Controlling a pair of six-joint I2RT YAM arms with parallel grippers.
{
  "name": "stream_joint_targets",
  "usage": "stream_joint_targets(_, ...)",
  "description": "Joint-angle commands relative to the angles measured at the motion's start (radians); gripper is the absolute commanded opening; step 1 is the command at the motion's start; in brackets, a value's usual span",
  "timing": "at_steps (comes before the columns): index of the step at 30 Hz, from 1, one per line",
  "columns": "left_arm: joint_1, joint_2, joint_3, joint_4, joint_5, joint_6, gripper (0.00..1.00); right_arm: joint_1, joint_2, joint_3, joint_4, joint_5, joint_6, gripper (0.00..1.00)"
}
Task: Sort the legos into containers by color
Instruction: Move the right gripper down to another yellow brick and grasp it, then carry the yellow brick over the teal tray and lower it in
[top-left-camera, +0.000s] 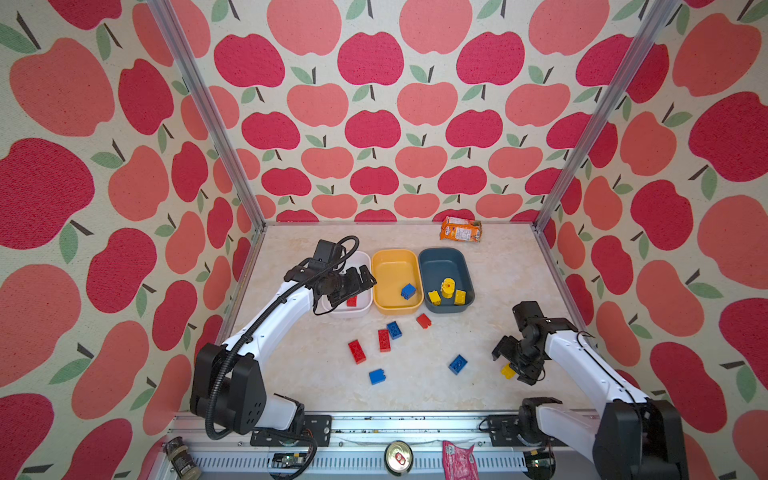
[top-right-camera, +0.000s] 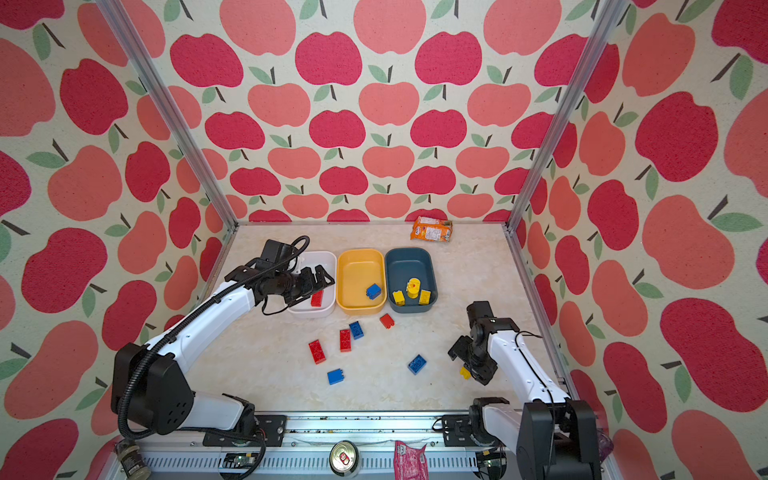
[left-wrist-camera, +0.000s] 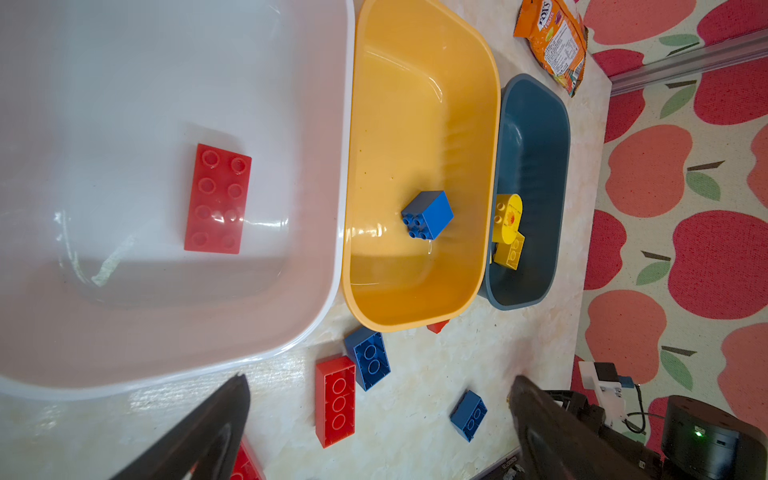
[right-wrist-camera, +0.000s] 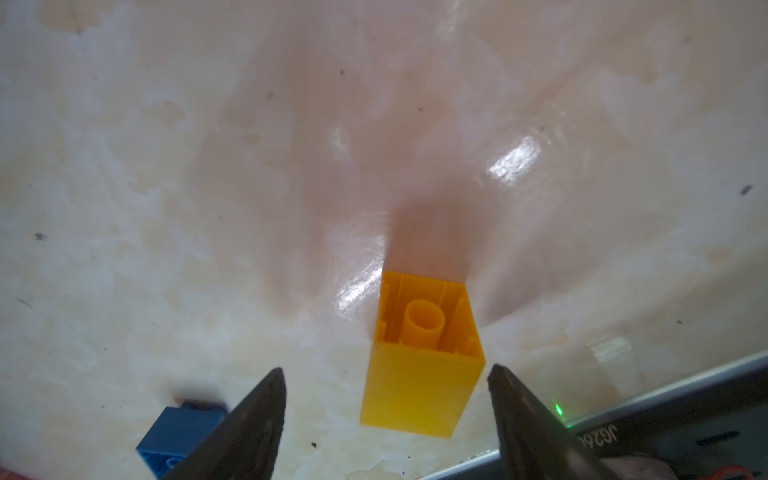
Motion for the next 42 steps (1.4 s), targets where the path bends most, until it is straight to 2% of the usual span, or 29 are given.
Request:
stream_joint_targets(1, -0.005, 0.017, 0.033, 0.002, 0.007, 0.008, 0.99, -0.007, 0.024, -0.018, 0.028, -0.006, 0.009, 0.76)
stream_joint_targets(8, -0.005, 0.017, 0.033, -0.001, 0.001, 0.002, 0.99, -0.007, 0.06, -0.019, 0.052, 0.002, 0.002, 0.69)
stream_joint_targets(16, -0.005, 0.01, 0.024, 0.001, -0.005, -0.003, 0.99, -0.007, 0.048, -0.017, 0.048, -0.004, -0.003, 0.46)
stream_joint_targets(23, -0.005, 0.006, 0.016, 0.002, -0.007, -0.007, 0.99, -0.003, 0.024, 0.029, 0.024, -0.01, -0.022, 0.34)
stream_joint_targets(31, -0.009, 0.002, 0.004, 0.013, -0.009, -0.015, 0.99, 0.057, 0.05, 0.196, -0.019, 0.031, -0.062, 0.3)
stream_joint_targets(42, -0.015, -0.036, -0.039, 0.016, -0.026, -0.032, 0.99, 0.237, 0.292, 0.556, -0.025, 0.112, -0.162, 0.3)
